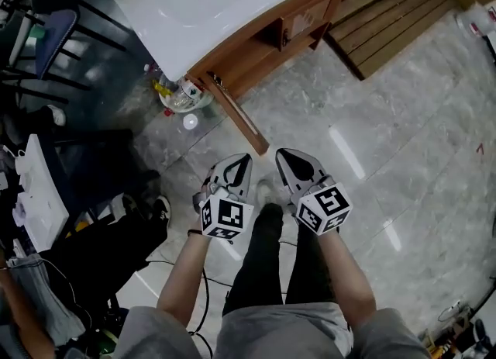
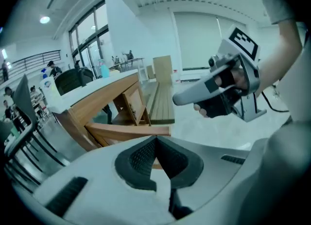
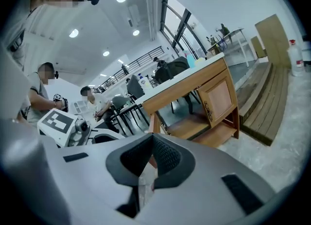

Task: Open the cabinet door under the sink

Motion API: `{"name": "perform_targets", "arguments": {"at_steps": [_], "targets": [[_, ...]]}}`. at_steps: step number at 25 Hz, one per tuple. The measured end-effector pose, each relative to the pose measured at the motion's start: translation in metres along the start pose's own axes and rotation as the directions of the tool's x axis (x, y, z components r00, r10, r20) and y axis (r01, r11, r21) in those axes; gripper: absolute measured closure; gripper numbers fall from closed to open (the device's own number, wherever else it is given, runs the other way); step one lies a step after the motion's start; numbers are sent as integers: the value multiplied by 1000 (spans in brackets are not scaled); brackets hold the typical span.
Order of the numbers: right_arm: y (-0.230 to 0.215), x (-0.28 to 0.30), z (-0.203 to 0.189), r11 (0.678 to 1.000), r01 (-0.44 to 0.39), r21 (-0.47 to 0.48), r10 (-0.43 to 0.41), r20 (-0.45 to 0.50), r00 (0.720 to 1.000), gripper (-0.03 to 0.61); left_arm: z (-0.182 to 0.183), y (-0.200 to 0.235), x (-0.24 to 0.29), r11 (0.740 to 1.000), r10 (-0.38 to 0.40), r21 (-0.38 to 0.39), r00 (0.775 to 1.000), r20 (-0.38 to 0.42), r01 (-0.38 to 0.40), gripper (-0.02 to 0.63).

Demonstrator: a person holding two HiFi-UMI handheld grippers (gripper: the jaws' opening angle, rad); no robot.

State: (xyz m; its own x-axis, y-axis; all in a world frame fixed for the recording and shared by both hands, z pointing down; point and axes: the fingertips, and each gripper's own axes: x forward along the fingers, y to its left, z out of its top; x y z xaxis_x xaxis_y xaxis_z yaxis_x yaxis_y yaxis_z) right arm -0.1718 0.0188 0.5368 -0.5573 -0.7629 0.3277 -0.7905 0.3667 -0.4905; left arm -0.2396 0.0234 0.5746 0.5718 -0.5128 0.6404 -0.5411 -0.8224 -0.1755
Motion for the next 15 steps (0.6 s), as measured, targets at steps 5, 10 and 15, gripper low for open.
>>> {"name": "perform_targets", "arguments": {"at_steps": [5, 10, 15], "targets": [[21, -17, 47, 999, -33, -32, 33, 10, 999, 571, 59, 13, -34, 988, 64, -149, 995, 82, -51, 606], [45, -46, 98, 994, -70, -89, 72, 20, 997, 571, 132, 21, -72, 975, 105, -210, 978, 181, -66, 606], [66, -80, 152, 987, -86, -134, 94, 57, 994, 571, 195, 23, -113, 971, 141, -224, 957, 255, -83, 606]]}}
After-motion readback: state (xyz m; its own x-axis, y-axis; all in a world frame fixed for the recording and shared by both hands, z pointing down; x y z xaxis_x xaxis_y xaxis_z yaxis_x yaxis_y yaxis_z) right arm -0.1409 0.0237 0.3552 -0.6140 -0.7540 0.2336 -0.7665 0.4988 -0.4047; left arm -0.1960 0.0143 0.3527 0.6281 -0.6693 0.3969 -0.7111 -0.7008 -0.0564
